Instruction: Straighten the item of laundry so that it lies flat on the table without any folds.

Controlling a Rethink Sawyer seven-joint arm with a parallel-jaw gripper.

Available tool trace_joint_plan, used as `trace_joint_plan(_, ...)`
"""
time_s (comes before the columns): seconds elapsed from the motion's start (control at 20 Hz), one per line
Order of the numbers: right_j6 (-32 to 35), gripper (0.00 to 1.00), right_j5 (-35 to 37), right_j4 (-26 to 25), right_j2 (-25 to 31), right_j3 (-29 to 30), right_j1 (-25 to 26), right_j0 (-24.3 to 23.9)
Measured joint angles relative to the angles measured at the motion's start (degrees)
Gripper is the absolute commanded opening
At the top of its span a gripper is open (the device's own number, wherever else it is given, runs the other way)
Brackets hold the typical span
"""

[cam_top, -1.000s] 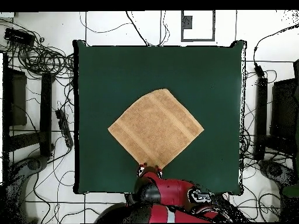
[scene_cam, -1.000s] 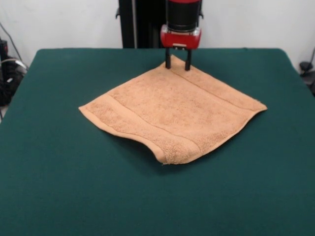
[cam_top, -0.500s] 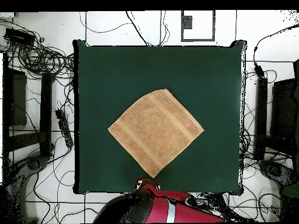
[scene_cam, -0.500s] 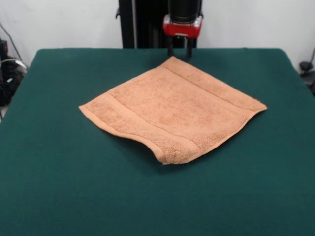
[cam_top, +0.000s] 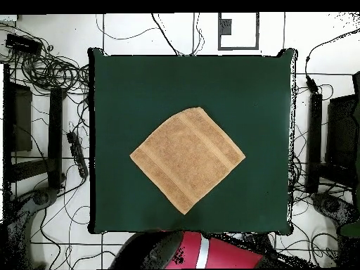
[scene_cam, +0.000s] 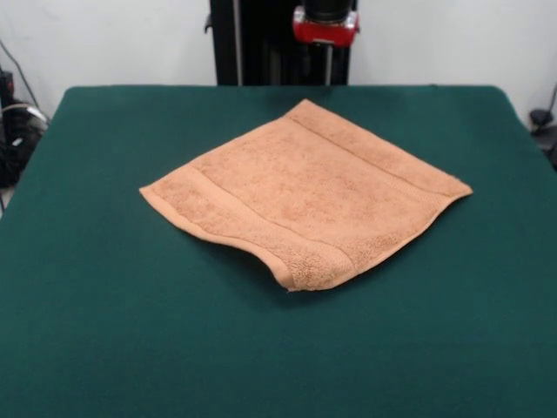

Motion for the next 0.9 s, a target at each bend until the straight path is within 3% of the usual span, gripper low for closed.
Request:
trace_joint_plan(0.4,0.0,1.0,4.25,0.31,0.07,-0.27,-7.05,0.65)
trace_joint_plan(0.45,0.0,1.0,6.89,0.89,0.16,-0.55,-9.66,0.66)
trace_joint_plan(0.9,0.0,1.0,13.46,2.27,1.63,-4.05,-16.22,0.5)
